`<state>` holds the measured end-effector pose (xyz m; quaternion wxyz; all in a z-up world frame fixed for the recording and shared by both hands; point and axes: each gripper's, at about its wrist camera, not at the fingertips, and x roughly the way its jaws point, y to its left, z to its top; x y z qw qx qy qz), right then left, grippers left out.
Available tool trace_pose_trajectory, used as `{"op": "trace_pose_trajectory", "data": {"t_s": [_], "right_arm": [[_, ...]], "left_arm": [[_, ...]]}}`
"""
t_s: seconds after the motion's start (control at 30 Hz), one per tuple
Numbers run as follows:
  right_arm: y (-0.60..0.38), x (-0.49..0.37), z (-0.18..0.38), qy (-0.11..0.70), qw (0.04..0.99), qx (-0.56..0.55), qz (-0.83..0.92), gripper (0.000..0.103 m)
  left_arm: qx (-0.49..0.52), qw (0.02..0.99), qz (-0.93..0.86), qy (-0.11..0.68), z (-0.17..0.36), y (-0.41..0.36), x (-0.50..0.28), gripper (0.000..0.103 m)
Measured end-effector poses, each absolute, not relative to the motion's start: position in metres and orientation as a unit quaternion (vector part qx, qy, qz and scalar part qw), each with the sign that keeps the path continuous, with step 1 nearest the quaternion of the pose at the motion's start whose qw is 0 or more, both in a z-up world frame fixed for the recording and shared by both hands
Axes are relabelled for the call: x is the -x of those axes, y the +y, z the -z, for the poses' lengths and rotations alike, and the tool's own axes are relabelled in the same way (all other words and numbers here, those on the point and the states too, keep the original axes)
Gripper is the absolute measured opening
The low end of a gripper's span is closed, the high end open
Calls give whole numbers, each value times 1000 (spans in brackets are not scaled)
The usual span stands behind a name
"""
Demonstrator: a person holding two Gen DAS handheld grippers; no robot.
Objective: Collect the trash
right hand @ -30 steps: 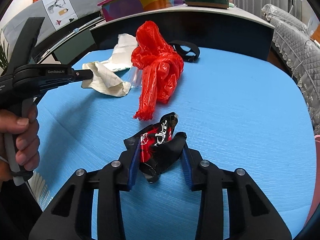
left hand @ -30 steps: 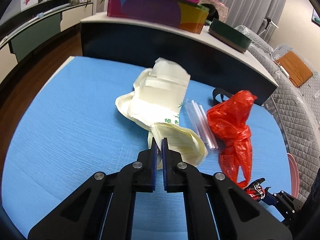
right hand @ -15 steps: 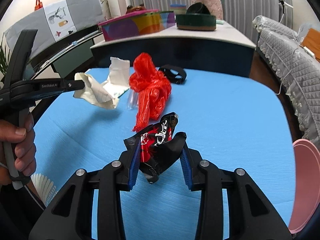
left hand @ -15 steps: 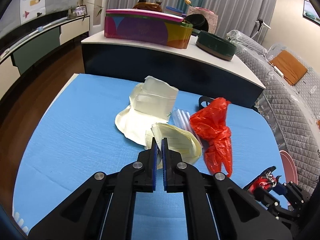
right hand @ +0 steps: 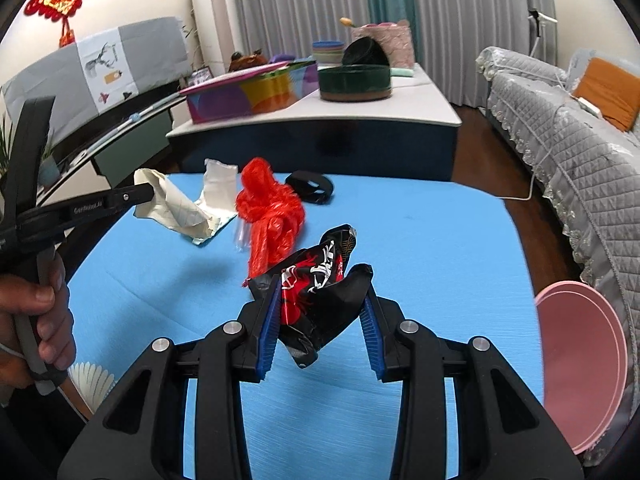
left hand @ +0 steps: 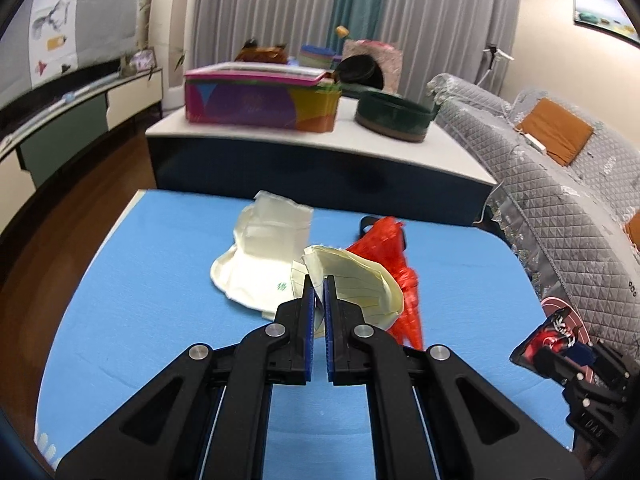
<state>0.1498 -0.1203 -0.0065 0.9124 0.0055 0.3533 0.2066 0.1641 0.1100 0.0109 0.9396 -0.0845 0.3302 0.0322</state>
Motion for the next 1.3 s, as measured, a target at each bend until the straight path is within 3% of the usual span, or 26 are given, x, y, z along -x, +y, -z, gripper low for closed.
{"op": "trace_pose_trajectory", "data": {"t_s": [0.67, 1.3], "right_arm": [[-210, -143, -39, 308, 940, -67, -129, 37], [-308, -132, -72, 270, 958, -85, -37, 37]], "left_arm": [[9, 954, 37, 299, -56, 27, -164, 4], [0, 951, 111, 289, -71, -85, -171, 4]]}}
